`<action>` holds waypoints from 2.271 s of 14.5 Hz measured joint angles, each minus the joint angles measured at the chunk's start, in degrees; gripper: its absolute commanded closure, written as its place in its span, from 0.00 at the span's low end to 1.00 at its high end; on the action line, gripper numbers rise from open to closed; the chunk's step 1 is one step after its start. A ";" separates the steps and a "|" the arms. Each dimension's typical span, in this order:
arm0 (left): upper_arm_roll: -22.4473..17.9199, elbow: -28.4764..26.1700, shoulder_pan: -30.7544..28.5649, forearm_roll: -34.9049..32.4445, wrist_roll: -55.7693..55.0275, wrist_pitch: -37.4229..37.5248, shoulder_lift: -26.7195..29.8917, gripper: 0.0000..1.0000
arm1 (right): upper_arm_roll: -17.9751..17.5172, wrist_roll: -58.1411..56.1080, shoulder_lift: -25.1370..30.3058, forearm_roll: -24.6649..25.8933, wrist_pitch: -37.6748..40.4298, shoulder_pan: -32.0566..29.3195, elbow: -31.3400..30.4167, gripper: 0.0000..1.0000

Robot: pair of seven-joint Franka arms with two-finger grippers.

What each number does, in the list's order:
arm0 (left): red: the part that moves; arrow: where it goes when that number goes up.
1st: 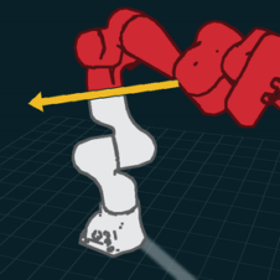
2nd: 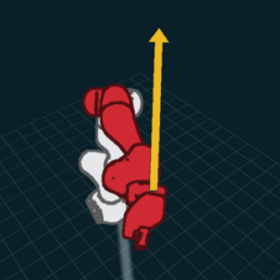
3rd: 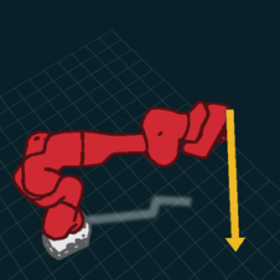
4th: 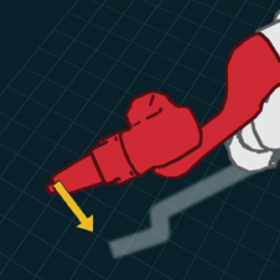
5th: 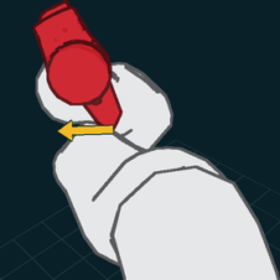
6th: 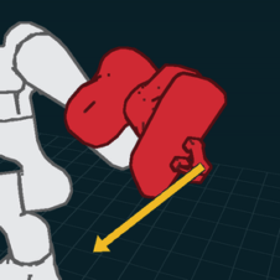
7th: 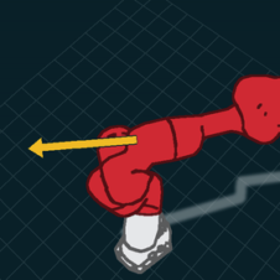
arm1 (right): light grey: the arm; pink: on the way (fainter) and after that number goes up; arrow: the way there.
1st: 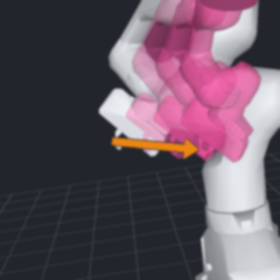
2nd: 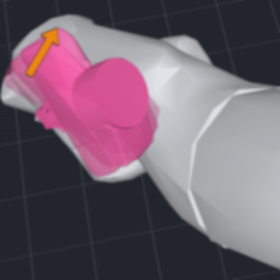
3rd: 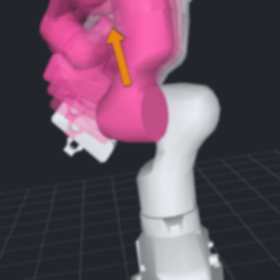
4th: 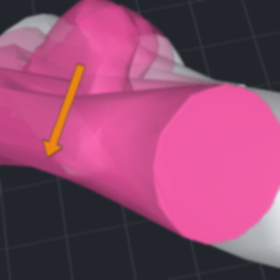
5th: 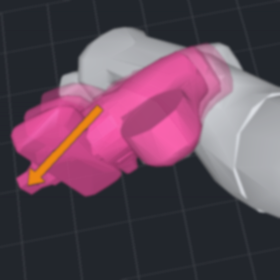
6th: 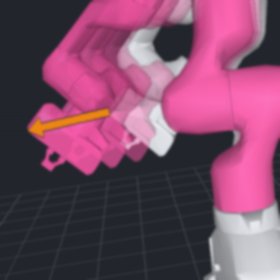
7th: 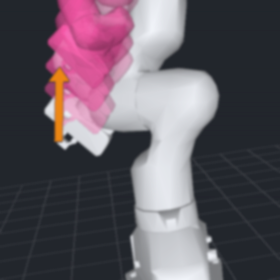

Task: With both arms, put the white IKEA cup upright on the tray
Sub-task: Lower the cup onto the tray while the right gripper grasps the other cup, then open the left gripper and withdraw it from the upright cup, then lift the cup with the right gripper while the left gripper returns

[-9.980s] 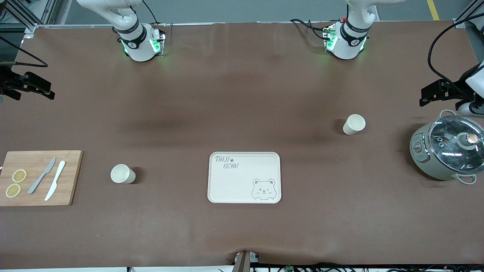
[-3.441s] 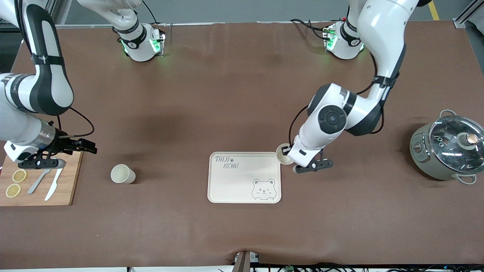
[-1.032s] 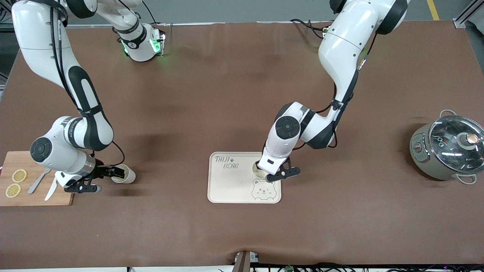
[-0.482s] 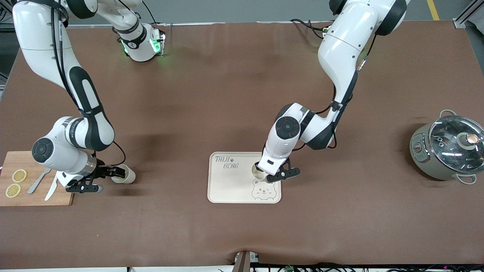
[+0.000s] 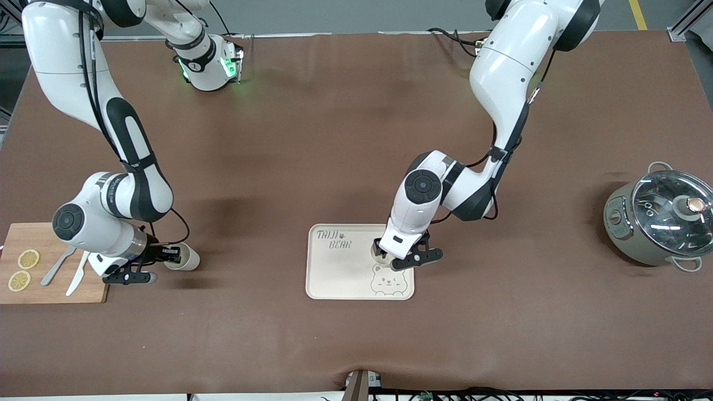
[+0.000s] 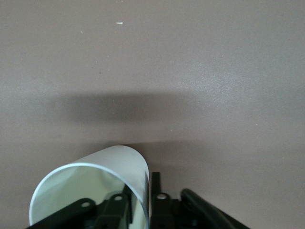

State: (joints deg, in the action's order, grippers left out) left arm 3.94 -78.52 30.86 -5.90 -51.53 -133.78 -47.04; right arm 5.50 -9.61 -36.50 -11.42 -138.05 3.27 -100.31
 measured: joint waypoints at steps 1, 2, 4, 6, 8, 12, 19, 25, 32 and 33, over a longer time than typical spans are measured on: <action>-0.06 0.29 -0.05 0.00 0.00 1.87 0.51 0.00 | 0.01 0.01 0.00 0.00 0.00 0.00 0.00 1.00; -0.10 0.79 -0.12 0.00 0.04 4.13 1.23 0.00 | 0.01 0.01 -0.01 0.00 0.00 0.00 0.00 1.00; -0.14 2.37 -0.38 -0.01 0.63 9.69 3.43 0.00 | 0.01 0.01 -0.01 0.00 0.00 0.00 0.00 1.00; -0.20 3.84 -1.30 -0.01 2.27 15.26 6.12 0.00 | 0.03 0.01 -0.01 0.00 0.00 0.00 0.02 1.00; -0.32 4.45 -3.37 -0.01 6.10 20.25 8.82 0.00 | 0.02 0.03 -0.01 0.00 -0.01 0.01 0.21 1.00; -0.47 4.73 -11.92 0.34 20.86 27.83 13.98 0.00 | -0.11 3.79 0.14 -0.06 6.06 1.14 3.60 1.00; -0.48 4.75 -25.16 0.92 38.15 29.14 18.36 0.00 | -0.51 32.18 2.40 -0.50 22.10 11.92 14.82 1.00; 0.69 2.38 -29.30 4.20 39.17 30.79 24.84 0.00 | -0.59 51.93 0.73 -0.58 15.79 22.14 15.17 1.00; 1.52 -5.18 -31.86 5.43 44.65 38.35 38.23 0.00 | -0.56 66.60 -5.14 -0.58 10.99 29.21 21.49 1.00; 1.51 -5.34 -32.47 5.43 45.57 39.82 39.68 0.00 | -0.55 67.94 -5.98 -0.58 10.65 29.85 22.67 1.00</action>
State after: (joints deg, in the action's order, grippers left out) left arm 5.45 -83.86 -1.61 -0.47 -5.96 -93.96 -7.36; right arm 4.95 58.34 -42.48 -12.00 -127.40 33.13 -77.64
